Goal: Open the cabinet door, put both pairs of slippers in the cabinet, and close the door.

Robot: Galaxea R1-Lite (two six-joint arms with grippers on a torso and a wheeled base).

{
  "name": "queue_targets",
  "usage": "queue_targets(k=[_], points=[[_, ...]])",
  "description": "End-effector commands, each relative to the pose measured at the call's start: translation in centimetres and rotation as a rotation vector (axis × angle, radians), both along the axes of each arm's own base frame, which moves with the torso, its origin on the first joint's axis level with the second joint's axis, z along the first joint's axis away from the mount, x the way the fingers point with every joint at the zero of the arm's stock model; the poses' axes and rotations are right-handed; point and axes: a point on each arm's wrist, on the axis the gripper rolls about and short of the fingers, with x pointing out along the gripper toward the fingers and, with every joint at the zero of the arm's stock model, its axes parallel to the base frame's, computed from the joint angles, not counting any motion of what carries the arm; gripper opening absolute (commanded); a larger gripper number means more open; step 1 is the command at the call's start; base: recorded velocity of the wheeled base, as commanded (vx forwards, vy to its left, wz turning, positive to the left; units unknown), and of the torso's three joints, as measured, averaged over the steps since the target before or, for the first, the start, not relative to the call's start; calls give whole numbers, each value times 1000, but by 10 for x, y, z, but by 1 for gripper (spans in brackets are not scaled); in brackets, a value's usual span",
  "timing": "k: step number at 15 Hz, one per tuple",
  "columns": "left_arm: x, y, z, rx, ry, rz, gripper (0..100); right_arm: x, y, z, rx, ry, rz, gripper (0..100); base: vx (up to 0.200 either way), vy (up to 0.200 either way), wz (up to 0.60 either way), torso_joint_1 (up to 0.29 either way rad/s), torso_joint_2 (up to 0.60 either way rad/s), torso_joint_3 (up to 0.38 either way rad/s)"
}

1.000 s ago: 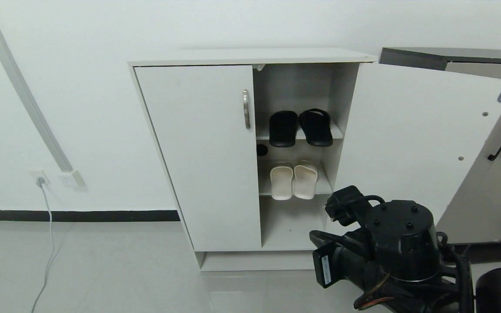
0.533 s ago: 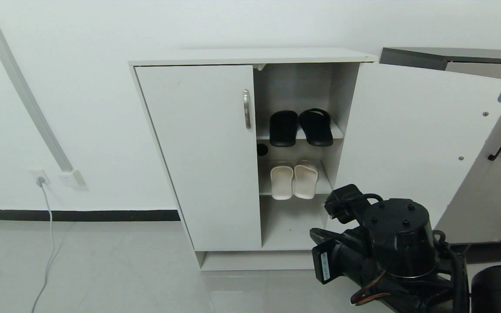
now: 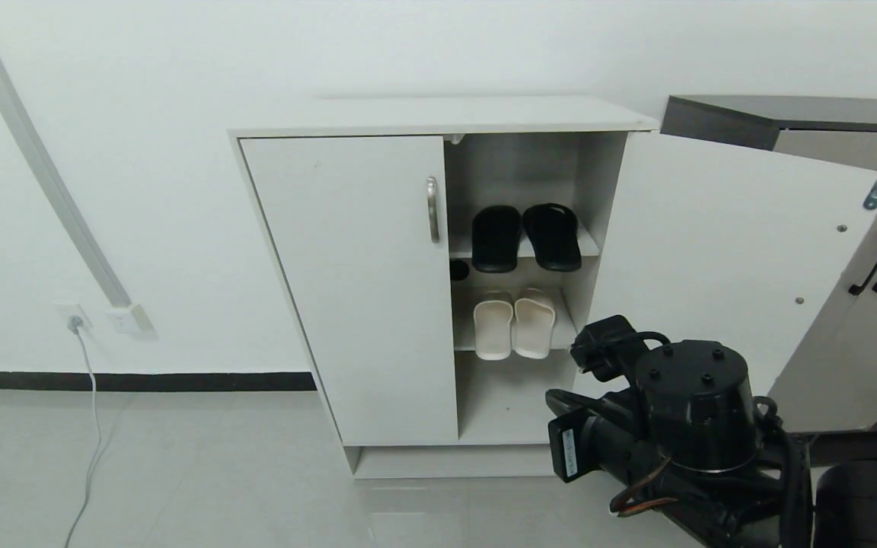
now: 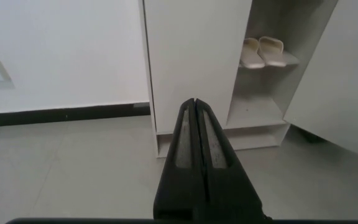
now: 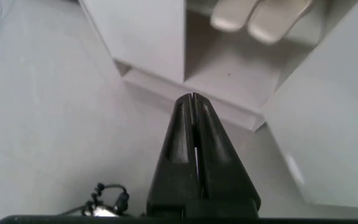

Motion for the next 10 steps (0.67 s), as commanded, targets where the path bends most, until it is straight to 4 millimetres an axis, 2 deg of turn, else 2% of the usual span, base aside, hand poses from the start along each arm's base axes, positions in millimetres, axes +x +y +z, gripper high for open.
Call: queue_targets(k=[1,10], points=[[0,0,0,0,3,0,0,1,0,-2,-4,4,-1,0,0,0,0,27,-481,-354],[0,0,0,0,2,0,0,0,-1,-1,-3,3,-1,0,0,0,0,124,-463,-341]])
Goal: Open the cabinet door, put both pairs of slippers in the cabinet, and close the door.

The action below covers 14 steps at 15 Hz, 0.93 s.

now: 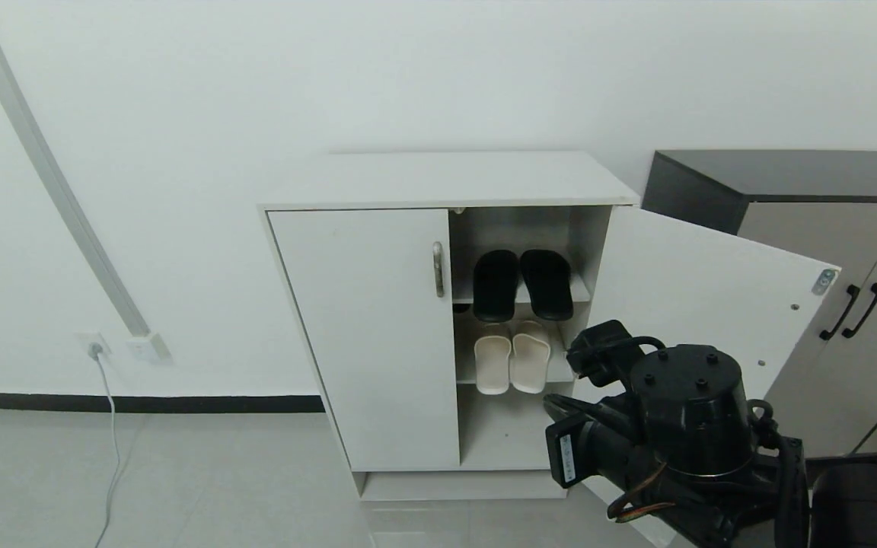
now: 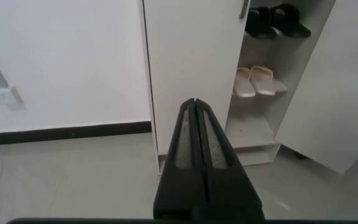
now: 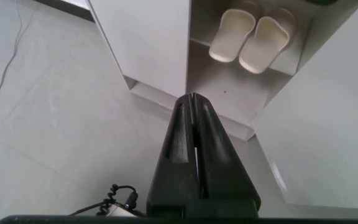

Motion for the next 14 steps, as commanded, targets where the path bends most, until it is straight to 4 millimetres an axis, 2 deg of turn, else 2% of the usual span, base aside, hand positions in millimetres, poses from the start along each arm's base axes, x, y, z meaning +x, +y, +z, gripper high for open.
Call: queue_targets(k=[1,14], points=[[0,0,0,0,1,0,0,0,0,1,3,-2,0,0,0,0,0,154,-481,-330],[0,0,0,0,1,0,0,-1,-1,-1,-4,4,0,0,0,0,0,207,-522,-321]])
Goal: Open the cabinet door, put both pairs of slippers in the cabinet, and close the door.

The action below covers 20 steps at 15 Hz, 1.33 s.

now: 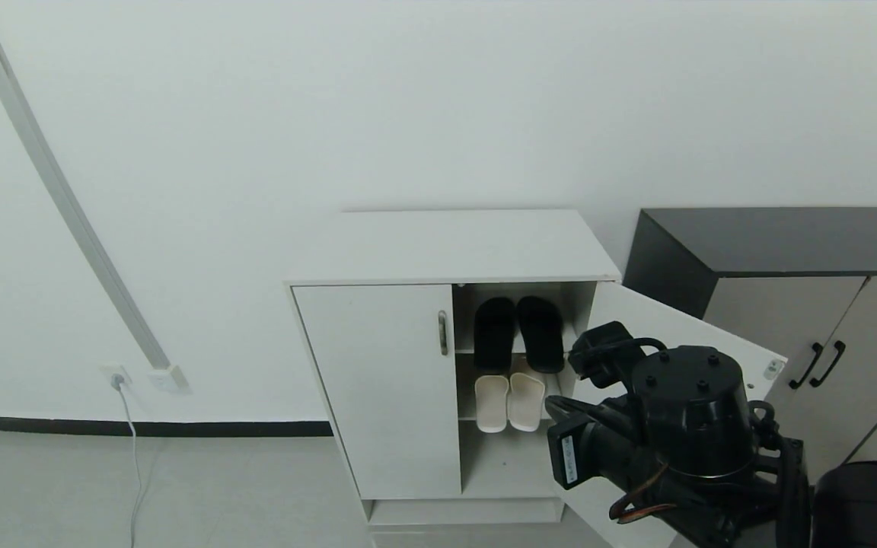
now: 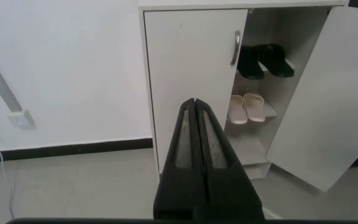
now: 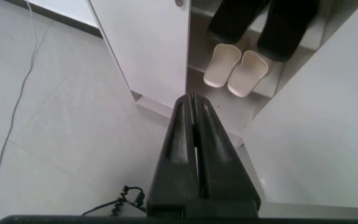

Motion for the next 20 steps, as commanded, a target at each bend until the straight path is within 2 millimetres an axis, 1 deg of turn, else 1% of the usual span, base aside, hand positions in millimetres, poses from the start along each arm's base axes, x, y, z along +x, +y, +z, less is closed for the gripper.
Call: queue_targets(k=[1,7,19,20], points=[[0,0,0,0,1,0,0,0,0,-1,-2,1,0,0,0,0,0,251,-583,-334],[0,0,0,0,1,0,0,1,-3,-4,-9,10,-7,0,0,0,0,246,-557,-302],[0,0,0,0,1,0,0,0,-3,-7,-18,17,-3,0,0,0,0,9,-18,-9],[0,0,0,0,1,0,0,2,-4,-7,-18,17,-8,0,0,0,-600,2,2,2]])
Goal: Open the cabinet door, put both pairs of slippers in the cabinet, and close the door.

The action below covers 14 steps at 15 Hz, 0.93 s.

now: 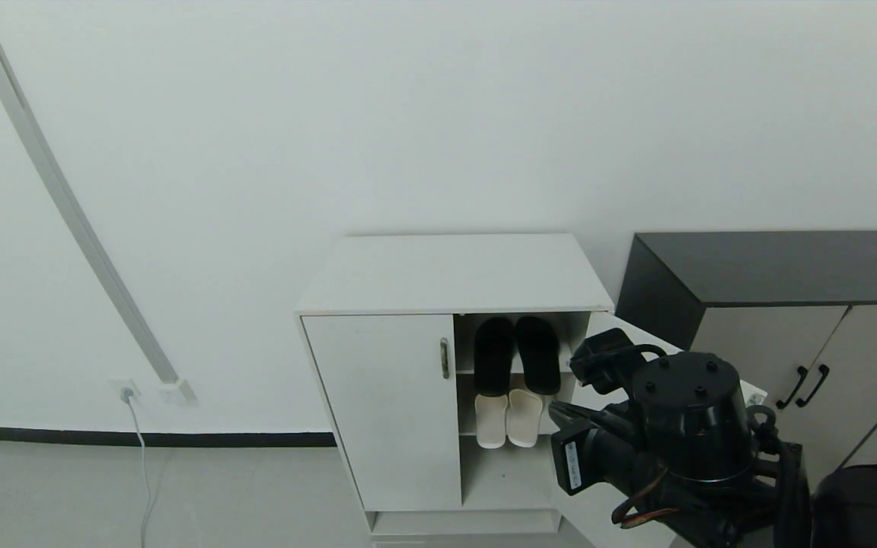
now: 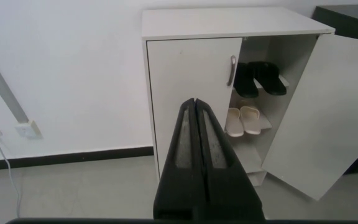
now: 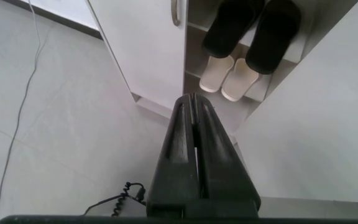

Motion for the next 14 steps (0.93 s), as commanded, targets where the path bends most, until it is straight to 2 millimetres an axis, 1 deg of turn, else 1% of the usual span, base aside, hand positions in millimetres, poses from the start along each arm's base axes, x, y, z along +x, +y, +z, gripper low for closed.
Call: queue_targets(k=[1,6,9,14], points=[[0,0,0,1,1,1,0,2,-1,-1,-1,1,-5,0,0,0,-600,2,-2,2],[0,0,0,-1,1,1,0,7,-4,-2,-4,4,-27,0,0,0,-600,4,2,0],[0,0,0,-1,1,1,0,11,-7,-5,-9,9,-41,0,0,0,0,0,0,0],[0,0,0,-1,1,1,0,13,-5,-8,0,-5,-40,0,0,0,0,0,0,0]])
